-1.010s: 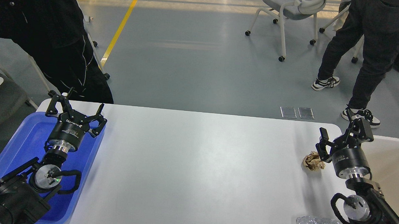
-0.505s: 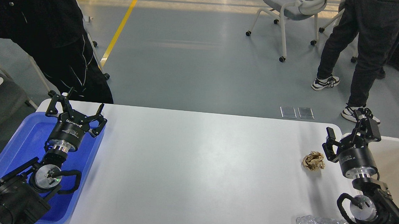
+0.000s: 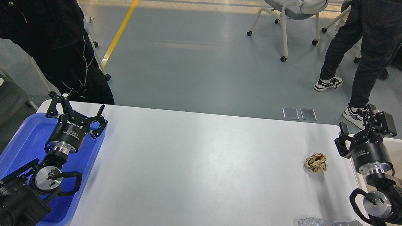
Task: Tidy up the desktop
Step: 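Move the right gripper away from the tan paper ball toward the white bin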
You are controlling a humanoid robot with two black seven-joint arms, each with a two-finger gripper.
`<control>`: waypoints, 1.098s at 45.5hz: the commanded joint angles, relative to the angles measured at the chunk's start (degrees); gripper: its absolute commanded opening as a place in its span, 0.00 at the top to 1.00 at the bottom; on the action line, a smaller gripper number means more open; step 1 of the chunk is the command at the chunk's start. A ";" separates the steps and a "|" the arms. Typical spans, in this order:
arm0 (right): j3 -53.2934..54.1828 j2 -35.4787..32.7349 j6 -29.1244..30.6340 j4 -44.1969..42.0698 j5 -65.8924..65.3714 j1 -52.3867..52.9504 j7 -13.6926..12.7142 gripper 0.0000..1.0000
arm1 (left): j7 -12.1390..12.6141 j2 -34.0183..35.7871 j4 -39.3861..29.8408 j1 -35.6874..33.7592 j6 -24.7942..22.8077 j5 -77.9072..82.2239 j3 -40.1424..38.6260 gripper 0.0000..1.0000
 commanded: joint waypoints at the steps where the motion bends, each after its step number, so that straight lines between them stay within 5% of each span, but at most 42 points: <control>1: -1.48 -4.49 -1.01 4.74 3.01 -1.30 -6.97 0.00 | -0.01 0.00 0.01 0.03 0.00 -0.02 -0.04 0.00; 6: -6.31 -8.79 -1.01 5.45 3.01 -1.30 -10.14 0.00 | -0.01 0.00 0.01 -0.05 -0.18 -0.02 0.05 0.00; 27: -20.56 -23.29 -0.75 13.09 -3.67 1.69 -10.76 0.00 | -0.01 0.00 0.01 -0.05 -0.35 0.07 -0.04 0.00; 39: -23.63 -34.19 -0.05 17.66 -14.56 1.60 -19.10 0.00 | -0.01 0.00 0.01 -0.05 -0.44 0.07 0.05 0.00; 50: -30.40 -44.65 0.83 24.51 -24.41 1.51 -19.29 0.00 | -0.01 0.00 0.01 -0.05 -0.44 0.07 0.05 0.00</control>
